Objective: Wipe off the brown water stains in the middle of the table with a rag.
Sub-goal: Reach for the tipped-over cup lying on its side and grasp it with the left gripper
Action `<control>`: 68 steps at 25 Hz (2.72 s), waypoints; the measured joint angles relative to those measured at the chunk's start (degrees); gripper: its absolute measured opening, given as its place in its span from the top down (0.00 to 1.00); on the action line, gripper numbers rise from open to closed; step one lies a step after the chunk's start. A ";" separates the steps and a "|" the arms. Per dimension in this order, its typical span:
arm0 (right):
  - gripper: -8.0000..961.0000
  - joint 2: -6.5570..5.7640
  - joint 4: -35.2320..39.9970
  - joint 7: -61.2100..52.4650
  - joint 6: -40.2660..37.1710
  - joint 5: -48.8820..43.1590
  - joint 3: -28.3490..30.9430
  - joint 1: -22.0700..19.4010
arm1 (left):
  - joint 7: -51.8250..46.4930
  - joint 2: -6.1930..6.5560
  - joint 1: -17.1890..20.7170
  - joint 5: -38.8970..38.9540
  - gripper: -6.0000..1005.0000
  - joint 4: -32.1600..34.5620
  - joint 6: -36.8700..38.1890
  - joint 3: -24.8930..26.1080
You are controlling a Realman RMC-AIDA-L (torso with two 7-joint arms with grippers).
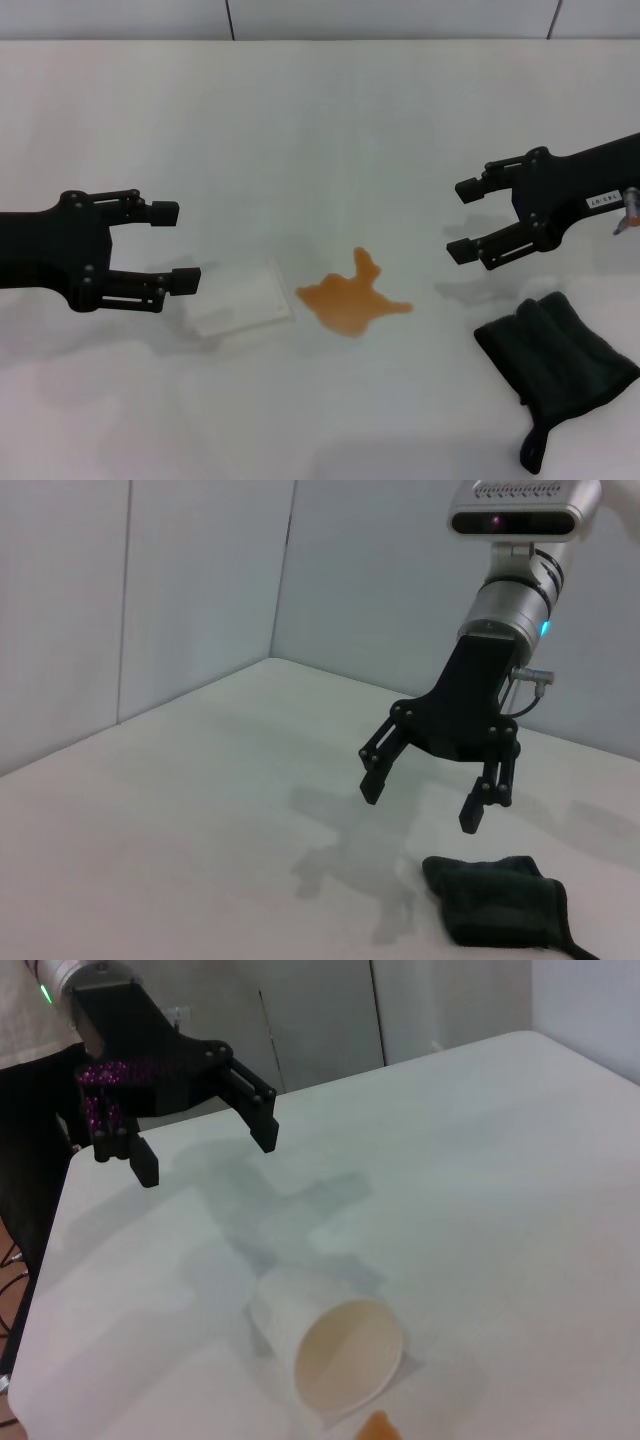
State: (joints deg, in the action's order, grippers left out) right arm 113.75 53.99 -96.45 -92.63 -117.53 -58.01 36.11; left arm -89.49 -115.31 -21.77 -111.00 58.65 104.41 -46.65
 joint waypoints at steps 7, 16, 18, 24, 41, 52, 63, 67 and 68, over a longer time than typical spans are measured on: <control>0.10 0.15 0.07 0.29 0.00 0.05 0.00 -0.38 | -0.20 0.00 -0.23 -0.14 0.12 0.11 0.00 -0.03; 0.10 0.15 0.07 0.36 0.03 0.13 0.00 -0.34 | -0.25 0.00 -0.20 -0.23 0.12 0.16 0.00 -0.12; 0.10 0.16 0.07 0.37 0.04 0.13 0.00 -0.30 | -0.26 0.00 -0.20 -0.27 0.12 0.13 0.00 -0.11; 0.10 0.27 0.06 0.96 0.08 0.13 0.01 -0.43 | -1.49 0.20 -0.75 -0.90 0.12 0.42 0.02 -0.22; 0.10 0.33 0.06 1.89 0.61 0.10 0.00 -0.56 | -20.16 3.14 -15.01 -20.13 0.12 6.20 4.67 -6.81; 0.11 0.43 0.06 1.89 1.50 0.11 -0.20 0.02 | -20.53 -3.04 -21.00 -36.47 0.12 7.67 -0.34 -8.22; 0.11 0.95 0.06 1.88 2.28 0.09 -0.59 1.10 | -21.06 -3.84 -21.71 -36.69 0.12 2.81 -6.97 -14.51; 0.11 0.95 0.00 1.87 2.29 0.05 -0.61 1.15 | -21.10 -3.95 -21.75 -36.52 0.12 2.37 -8.79 -15.58; 0.11 0.95 -0.01 1.88 2.29 0.04 -0.61 1.16 | -21.13 -4.00 -21.81 -36.47 0.12 1.90 -9.60 -16.25</control>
State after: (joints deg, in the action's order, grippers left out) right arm 114.70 53.98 -94.57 -90.34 -117.49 -58.62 37.26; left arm -110.61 -119.30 -43.58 -147.47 60.54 94.81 -62.89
